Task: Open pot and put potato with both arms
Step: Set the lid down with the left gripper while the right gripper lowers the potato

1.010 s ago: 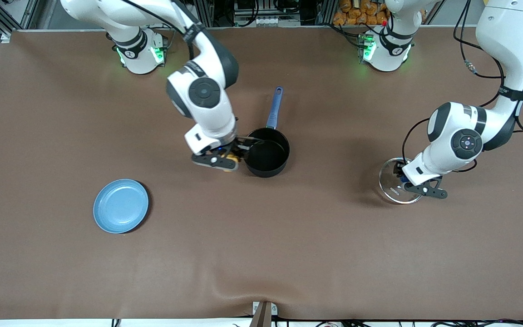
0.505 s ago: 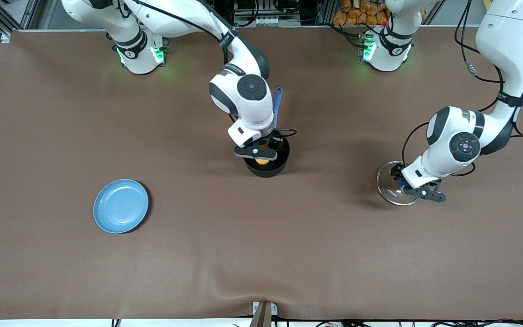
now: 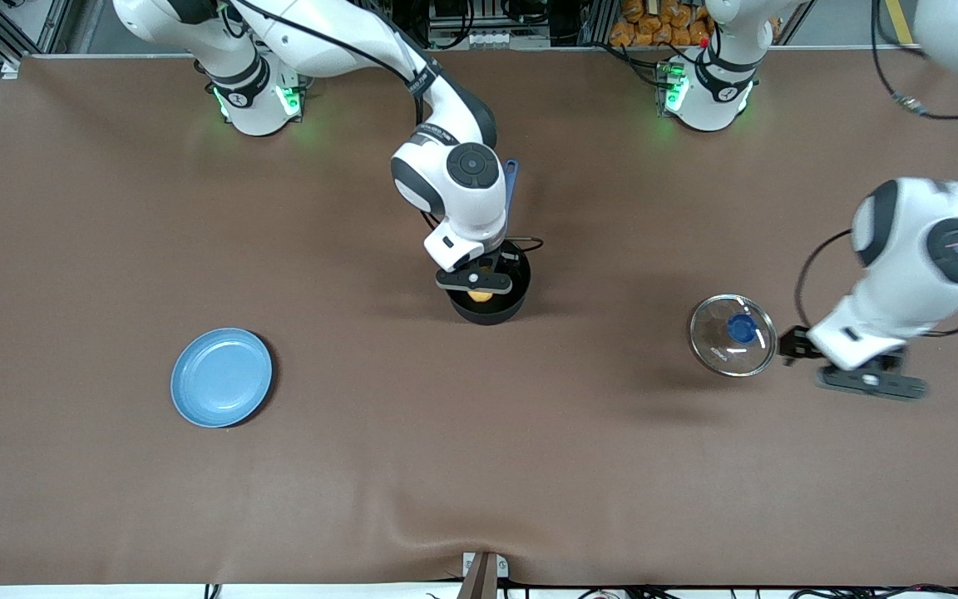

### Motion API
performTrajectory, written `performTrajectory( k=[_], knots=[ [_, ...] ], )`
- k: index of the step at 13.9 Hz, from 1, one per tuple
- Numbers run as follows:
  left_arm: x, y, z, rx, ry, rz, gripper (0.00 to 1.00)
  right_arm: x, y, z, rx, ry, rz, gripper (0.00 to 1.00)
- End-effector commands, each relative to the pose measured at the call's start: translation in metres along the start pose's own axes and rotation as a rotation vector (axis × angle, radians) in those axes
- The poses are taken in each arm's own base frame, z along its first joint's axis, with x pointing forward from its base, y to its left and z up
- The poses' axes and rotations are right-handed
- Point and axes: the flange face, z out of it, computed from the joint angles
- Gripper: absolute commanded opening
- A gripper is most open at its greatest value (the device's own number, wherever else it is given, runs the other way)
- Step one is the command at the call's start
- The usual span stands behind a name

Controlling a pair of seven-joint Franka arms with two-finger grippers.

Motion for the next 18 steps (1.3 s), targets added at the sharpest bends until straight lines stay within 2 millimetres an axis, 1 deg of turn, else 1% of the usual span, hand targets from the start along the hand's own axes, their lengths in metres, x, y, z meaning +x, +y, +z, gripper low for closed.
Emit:
performTrajectory(
  k=[1,2,3,4,5,6,7,8,9,10,11,13,15,16,17,18],
  knots=[
    [0.019,-0.006,-0.078,-0.005,0.009,0.01,1.0,-0.001,-0.005,0.006,-0.004,0.03,0.009,0.16],
    [0.019,-0.007,-0.104,-0.024,0.002,-0.009,1.0,-0.001,-0.005,0.007,-0.006,0.03,0.006,0.16],
    [0.016,-0.008,-0.118,-0.061,-0.013,-0.032,1.0,-0.002,-0.005,0.013,-0.014,0.029,0.0,0.18],
    [0.012,-0.005,-0.137,-0.1,-0.008,-0.055,1.0,-0.002,-0.004,0.019,-0.019,0.032,-0.004,0.21],
    [0.006,-0.002,-0.156,-0.128,-0.003,-0.072,1.0,-0.002,-0.004,0.024,-0.014,0.035,-0.005,0.23],
    [-0.003,0.001,-0.181,-0.137,0.007,-0.088,1.0,-0.003,-0.005,0.029,-0.013,0.035,-0.008,0.26],
    [-0.011,0.002,-0.197,-0.139,0.006,-0.111,1.0,-0.001,-0.004,0.03,-0.01,0.035,0.0,0.44],
    [-0.019,0.002,-0.211,-0.13,-0.004,-0.123,1.0,-0.001,-0.004,0.031,-0.01,0.035,0.0,0.5],
    [-0.027,0.007,-0.222,-0.137,-0.021,-0.127,1.0,-0.002,-0.005,0.031,-0.009,0.033,0.002,0.67],
    [-0.035,0.008,-0.229,-0.154,-0.04,-0.15,1.0,-0.001,-0.004,0.031,-0.01,0.034,0.003,0.83],
    [-0.044,0.009,-0.237,-0.169,-0.067,-0.181,1.0,0.0,-0.004,0.031,-0.009,0.033,0.006,0.94],
    [-0.065,0.019,-0.248,-0.189,-0.143,-0.227,1.0,0.004,-0.003,0.026,-0.003,0.035,0.013,1.0],
    [-0.087,0.028,-0.257,-0.19,-0.163,-0.255,1.0,0.009,-0.002,0.016,0.004,0.04,0.014,1.0],
    [-0.095,0.031,-0.26,-0.198,-0.165,-0.271,1.0,0.017,0.002,0.005,0.007,0.044,0.02,1.0],
    [-0.098,0.033,-0.261,-0.204,-0.169,-0.29,1.0,0.024,0.009,-0.01,-0.01,0.037,0.031,1.0],
    [-0.101,0.035,-0.263,-0.213,-0.17,-0.301,1.0,0.031,0.015,-0.028,-0.024,0.036,0.042,1.0]
  ],
)
